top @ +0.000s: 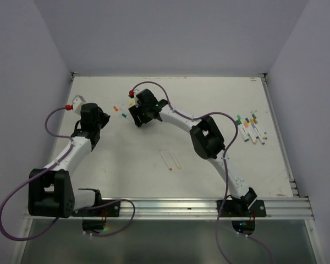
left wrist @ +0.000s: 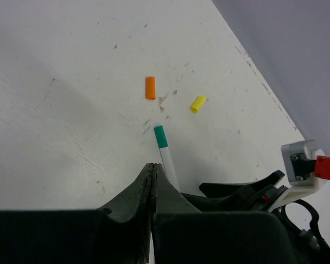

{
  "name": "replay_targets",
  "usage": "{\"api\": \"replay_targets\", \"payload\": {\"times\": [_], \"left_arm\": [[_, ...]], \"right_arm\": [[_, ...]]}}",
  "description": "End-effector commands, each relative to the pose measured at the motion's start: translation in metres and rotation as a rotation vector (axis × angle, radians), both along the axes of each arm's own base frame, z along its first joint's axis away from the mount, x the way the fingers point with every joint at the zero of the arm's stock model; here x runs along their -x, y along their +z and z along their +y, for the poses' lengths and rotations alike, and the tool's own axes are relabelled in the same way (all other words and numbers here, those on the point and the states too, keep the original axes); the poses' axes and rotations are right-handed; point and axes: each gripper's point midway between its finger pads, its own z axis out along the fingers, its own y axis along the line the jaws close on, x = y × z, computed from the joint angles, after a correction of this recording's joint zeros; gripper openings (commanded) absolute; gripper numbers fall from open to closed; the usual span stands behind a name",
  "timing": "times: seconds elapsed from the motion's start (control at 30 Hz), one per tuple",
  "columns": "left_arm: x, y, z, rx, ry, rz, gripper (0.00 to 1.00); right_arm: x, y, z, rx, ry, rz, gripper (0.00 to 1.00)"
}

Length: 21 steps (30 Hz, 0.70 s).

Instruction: Open the pen caps

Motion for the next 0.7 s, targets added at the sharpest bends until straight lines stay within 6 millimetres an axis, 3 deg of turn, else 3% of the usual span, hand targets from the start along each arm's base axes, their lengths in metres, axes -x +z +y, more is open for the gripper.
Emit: {"api": "replay_targets", "payload": {"times": [0.0, 0.13, 0.17, 0.27, 0.3, 0.37, 0.43, 0.5, 0.57, 0.6, 0.63, 0.67], "left_arm": [[-0.004, 0.025, 0.01, -0.01, 0.034, -0.071, 0.04], [-0.005, 0.024, 0.013, -0.002, 0.025, -0.071, 0.13], [-0.005, 0.024, 0.012, 0.001, 0.02, -0.072, 0.15], [-0.006, 0.021, 0.014, 0.009, 0.012, -0.073, 0.26], [-0.006, 0.02, 0.014, 0.015, 0.008, -0.07, 0.35], [-0.006, 0.019, 0.012, 0.017, -0.002, -0.066, 0.39], [-0.004, 0.018, 0.024, 0.017, 0.024, -0.065, 0.44], [-0.004, 0.016, 0.027, 0.023, 0.027, -0.062, 0.5], [-0.004, 0.016, 0.027, 0.032, 0.019, -0.064, 0.56], [-0.005, 0.017, 0.027, 0.045, 0.004, -0.073, 0.59], [-0.006, 0.016, 0.026, 0.055, -0.006, -0.075, 0.59], [-0.008, 0.017, 0.024, 0.057, -0.026, -0.082, 0.6]], "right_arm": [[0.015, -0.001, 0.016, 0.041, 0.092, -0.013, 0.63], [0.018, -0.015, 0.015, 0.079, 0.072, 0.017, 0.58], [0.018, -0.01, 0.019, 0.069, 0.075, 0.013, 0.53], [0.023, -0.02, 0.017, 0.113, 0.068, 0.027, 0.42], [0.026, -0.023, 0.014, 0.137, 0.075, 0.029, 0.4], [0.025, -0.027, 0.008, 0.183, 0.06, 0.016, 0.36], [0.026, -0.035, -0.006, 0.266, 0.037, 0.011, 0.32], [0.022, -0.034, -0.015, 0.324, 0.019, -0.019, 0.22], [0.024, -0.038, -0.024, 0.371, 0.016, -0.017, 0.0], [0.023, -0.035, -0.026, 0.377, 0.005, -0.029, 0.0], [0.03, -0.049, -0.035, 0.404, 0.009, -0.007, 0.0], [0.03, -0.024, -0.034, 0.362, 0.005, -0.037, 0.0]]}}
